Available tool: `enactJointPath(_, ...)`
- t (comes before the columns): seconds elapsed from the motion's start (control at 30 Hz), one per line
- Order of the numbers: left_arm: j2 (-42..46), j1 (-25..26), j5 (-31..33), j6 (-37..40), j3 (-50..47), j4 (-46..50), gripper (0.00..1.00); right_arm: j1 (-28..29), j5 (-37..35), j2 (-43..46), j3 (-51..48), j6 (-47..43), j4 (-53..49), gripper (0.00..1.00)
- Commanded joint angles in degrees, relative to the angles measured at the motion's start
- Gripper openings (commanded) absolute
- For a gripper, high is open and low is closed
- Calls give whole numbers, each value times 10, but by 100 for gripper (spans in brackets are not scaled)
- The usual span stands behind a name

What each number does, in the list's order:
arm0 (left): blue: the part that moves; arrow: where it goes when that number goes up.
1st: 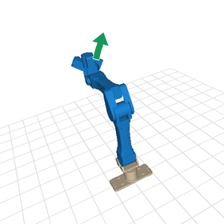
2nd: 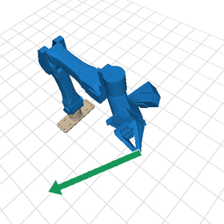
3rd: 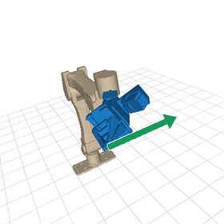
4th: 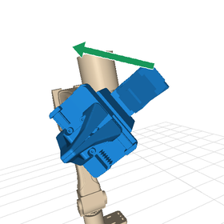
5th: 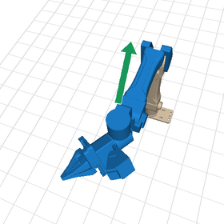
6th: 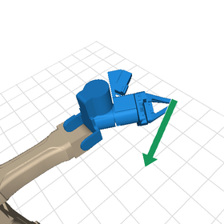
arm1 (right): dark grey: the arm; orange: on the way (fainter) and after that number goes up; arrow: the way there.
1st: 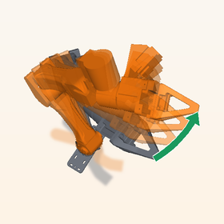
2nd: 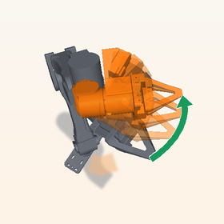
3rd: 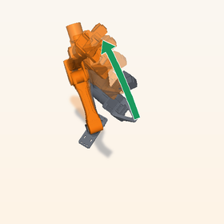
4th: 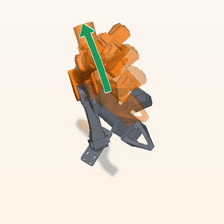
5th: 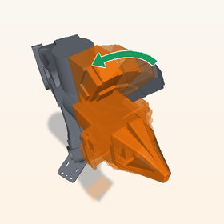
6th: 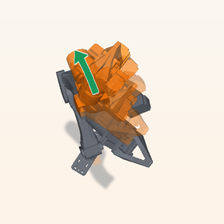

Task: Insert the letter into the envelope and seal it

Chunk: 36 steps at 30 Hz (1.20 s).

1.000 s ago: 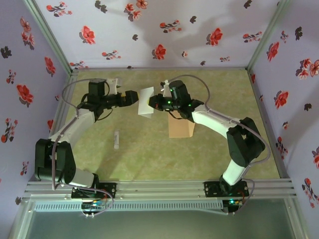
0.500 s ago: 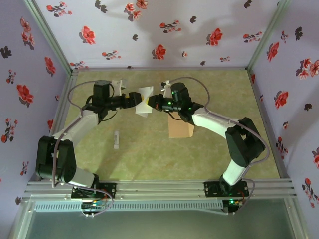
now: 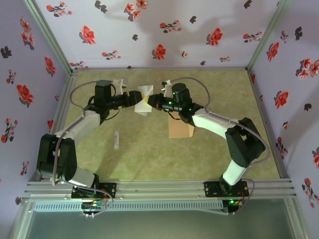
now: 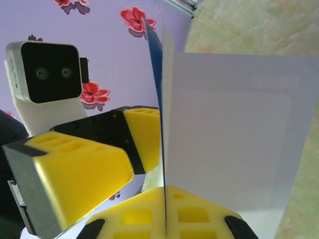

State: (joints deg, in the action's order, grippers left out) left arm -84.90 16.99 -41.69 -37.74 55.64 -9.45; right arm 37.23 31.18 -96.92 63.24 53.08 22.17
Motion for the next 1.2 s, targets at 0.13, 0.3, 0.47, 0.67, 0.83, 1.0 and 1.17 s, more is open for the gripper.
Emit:
enactJointPath(0.13, -4, 4, -14, -17, -5, -33, 44, 1, 8, 3, -11, 12, 33, 0)
enactJointPath(0.3, -4, 4, -14, -22, -4, -37, 36, 1, 7, 2, -13, 10, 33, 0)
enactJointPath(0.47, -6, 4, -13, -27, -3, -41, 32, 1, 6, 3, -16, 9, 30, 0)
enactJointPath(0.67, -6, 5, -14, -32, -1, -46, 17, -1, 5, 8, -20, 7, 29, 21)
enactJointPath(0.83, -4, 4, -14, -30, 5, -42, 2, -13, 12, 23, -24, -11, 3, 68)
enactJointPath(1.0, 2, 4, -15, -29, 10, -39, 0, -37, 17, 55, -52, -25, -9, 76)
enactJointPath(1.17, 5, 4, -43, -30, 17, -56, 0, -50, 27, 81, -83, -54, -17, 78)
